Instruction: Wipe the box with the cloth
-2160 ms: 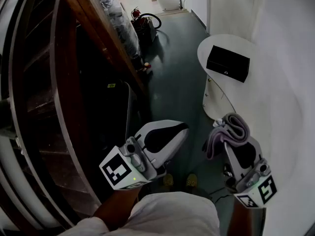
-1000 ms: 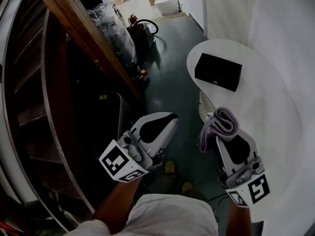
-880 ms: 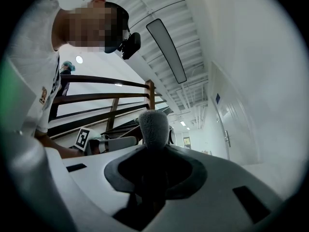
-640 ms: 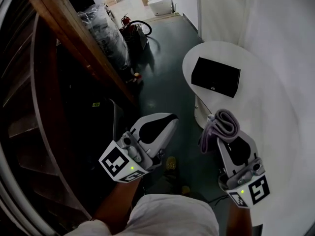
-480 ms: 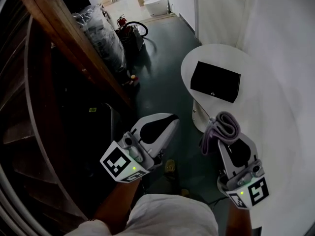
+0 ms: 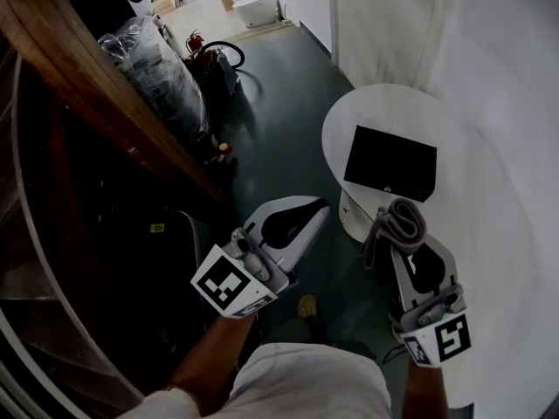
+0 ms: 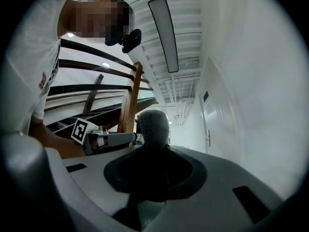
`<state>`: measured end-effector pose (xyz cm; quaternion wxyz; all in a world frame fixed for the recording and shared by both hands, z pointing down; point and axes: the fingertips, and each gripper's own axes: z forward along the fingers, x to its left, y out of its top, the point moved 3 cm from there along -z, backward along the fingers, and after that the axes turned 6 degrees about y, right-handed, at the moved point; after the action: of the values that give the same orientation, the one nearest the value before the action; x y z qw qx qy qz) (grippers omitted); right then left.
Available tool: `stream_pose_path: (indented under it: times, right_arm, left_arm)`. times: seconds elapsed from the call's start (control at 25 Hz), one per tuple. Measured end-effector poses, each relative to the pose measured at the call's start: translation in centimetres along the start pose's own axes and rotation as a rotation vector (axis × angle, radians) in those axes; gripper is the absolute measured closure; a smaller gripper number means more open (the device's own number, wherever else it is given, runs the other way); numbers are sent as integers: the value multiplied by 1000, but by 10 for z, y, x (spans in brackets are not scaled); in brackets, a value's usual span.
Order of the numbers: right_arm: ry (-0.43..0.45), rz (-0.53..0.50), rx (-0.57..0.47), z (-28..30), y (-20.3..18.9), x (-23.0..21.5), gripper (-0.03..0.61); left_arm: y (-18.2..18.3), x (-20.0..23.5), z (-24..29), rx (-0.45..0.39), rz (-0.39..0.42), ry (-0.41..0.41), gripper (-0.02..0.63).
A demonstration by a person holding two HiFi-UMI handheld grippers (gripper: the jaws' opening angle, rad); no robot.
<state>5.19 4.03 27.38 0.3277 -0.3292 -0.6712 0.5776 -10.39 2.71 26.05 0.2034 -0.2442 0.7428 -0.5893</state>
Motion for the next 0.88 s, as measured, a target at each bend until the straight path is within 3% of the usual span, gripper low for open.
stream_pose_path:
  times: [0.32, 0.88]
  right_arm:
    - [-100, -11, 51, 43, -27, -8, 480]
    - [-166, -62, 123, 78, -60, -53, 480]
  left_arm:
    - [-31, 51, 16, 44, -24, -35, 598]
    - [-97, 91, 77, 188, -98, -42, 598]
